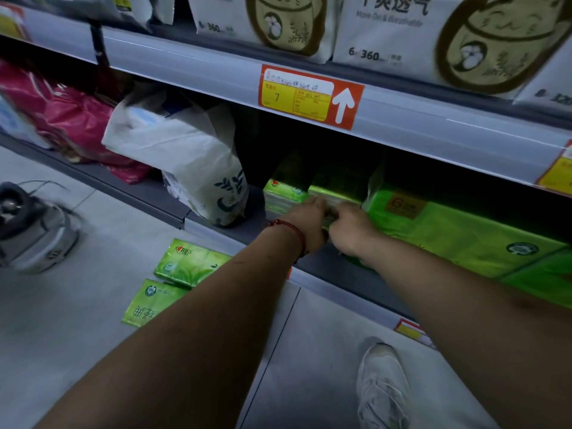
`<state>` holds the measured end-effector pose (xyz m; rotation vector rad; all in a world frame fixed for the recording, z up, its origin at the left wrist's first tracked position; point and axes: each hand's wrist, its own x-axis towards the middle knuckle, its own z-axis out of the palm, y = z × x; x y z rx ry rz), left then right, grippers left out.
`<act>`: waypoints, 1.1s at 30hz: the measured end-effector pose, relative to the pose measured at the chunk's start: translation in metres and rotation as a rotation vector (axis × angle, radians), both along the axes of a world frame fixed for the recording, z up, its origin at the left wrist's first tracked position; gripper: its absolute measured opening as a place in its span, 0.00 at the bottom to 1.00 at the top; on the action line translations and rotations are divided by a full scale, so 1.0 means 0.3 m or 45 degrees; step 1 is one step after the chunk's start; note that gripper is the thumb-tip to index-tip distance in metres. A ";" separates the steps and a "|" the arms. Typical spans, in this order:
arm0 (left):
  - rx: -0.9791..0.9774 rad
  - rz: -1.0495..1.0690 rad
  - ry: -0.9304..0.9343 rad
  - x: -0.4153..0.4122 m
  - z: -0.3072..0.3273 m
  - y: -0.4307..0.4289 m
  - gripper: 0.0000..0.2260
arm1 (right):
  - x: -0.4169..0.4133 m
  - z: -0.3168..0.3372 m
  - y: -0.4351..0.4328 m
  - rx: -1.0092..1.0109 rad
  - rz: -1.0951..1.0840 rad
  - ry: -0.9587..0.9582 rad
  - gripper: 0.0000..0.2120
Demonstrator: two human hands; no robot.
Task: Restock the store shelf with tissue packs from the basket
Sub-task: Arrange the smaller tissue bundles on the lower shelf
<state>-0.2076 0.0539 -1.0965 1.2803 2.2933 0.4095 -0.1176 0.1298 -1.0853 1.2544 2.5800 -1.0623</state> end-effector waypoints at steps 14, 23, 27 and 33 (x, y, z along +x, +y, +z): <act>-0.001 0.072 0.018 -0.105 0.084 -0.200 0.25 | -0.017 0.089 -0.024 -0.010 0.113 -0.118 0.21; -0.376 0.272 0.384 -0.240 0.194 -0.876 0.25 | -0.057 0.207 -0.226 0.033 0.354 -0.106 0.37; -0.691 0.366 0.406 -0.299 0.154 -1.139 0.25 | -0.091 0.156 -0.338 -0.241 0.316 -0.116 0.25; -0.831 0.595 0.175 -0.394 -0.012 -1.264 0.27 | -0.162 -0.061 -0.539 -0.758 0.091 -0.283 0.20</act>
